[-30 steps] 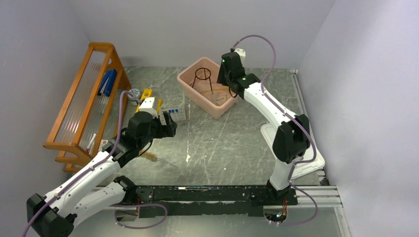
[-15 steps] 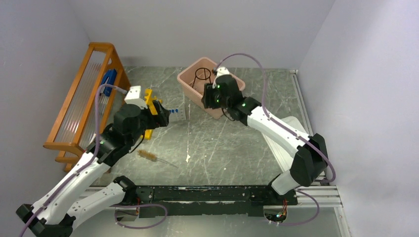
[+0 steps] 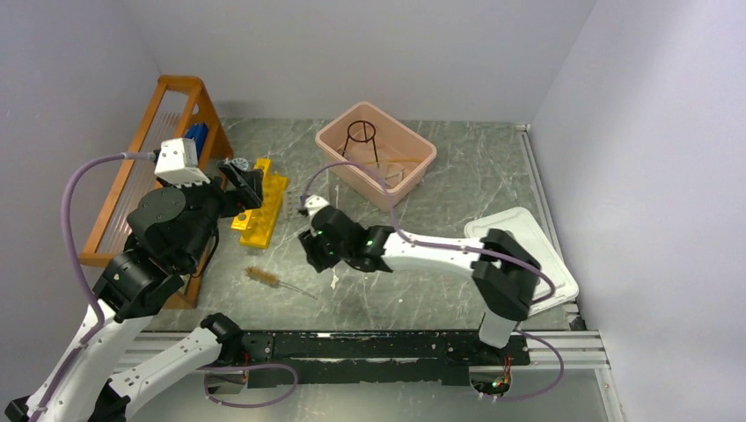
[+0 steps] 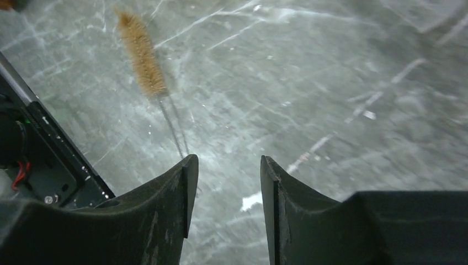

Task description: Organize the chemistry lab equipment

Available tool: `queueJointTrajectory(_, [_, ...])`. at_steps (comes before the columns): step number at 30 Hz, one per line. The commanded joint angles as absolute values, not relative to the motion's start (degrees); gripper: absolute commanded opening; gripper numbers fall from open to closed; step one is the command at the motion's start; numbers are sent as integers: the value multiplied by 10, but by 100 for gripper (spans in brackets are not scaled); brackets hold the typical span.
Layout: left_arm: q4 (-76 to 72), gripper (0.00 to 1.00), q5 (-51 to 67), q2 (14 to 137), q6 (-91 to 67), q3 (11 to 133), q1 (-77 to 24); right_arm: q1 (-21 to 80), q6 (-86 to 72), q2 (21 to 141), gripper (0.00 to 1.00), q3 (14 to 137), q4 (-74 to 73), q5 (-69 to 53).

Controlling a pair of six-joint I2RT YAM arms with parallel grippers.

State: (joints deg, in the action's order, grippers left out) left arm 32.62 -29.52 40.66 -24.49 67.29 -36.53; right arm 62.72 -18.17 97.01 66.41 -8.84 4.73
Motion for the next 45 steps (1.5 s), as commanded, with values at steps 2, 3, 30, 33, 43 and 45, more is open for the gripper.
queueJointTrajectory(2, [357,95,-318,404,-222,699,-364,677,-142,1048,49,731,-64,51])
queueJointTrajectory(3, [357,95,-319,403,-221,698,-365,685,-135,1067,49,740,-61,42])
queueJointTrajectory(30, [359,96,-314,408,-218,698,-365,738,-64,1219,0,850,-128,81])
queueJointTrajectory(33, [365,96,-315,409,-217,706,-365,737,-46,1185,0,828,-122,76])
queueJointTrajectory(43, [372,96,-319,400,-212,729,-365,703,27,939,0,686,-49,31])
queueJointTrajectory(45, [372,96,-320,398,-212,733,-365,673,22,891,0,673,-37,40])
